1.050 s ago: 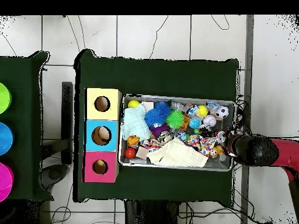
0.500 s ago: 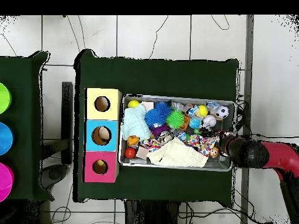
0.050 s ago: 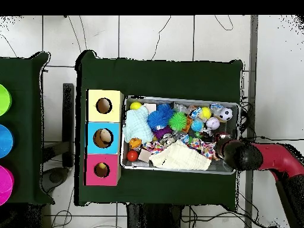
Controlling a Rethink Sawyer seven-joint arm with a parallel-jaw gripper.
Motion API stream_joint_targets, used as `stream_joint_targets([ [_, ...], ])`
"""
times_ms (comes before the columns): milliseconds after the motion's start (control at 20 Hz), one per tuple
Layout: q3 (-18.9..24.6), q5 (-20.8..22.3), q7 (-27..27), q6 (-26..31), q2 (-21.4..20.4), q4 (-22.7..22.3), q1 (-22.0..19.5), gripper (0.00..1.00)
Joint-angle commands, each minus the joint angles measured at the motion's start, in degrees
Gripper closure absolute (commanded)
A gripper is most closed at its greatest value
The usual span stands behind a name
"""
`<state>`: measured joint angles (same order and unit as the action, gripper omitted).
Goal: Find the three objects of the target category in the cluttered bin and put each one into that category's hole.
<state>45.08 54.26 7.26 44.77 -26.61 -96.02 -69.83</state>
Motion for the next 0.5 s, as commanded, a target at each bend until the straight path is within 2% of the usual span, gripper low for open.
stream_joint_targets([
  [50,-1.5,3.4,-6.3,-2.6,0.2,-4.5,-0.4,0.00],
  [200,-1.8,3.6,-6.5,-2.4,-2.6,-7.9,-2.7,0.00],
  [500,-3.0,6.4,-5.2,-5.4,-2.1,-10.7,-4.7,0.00],
])
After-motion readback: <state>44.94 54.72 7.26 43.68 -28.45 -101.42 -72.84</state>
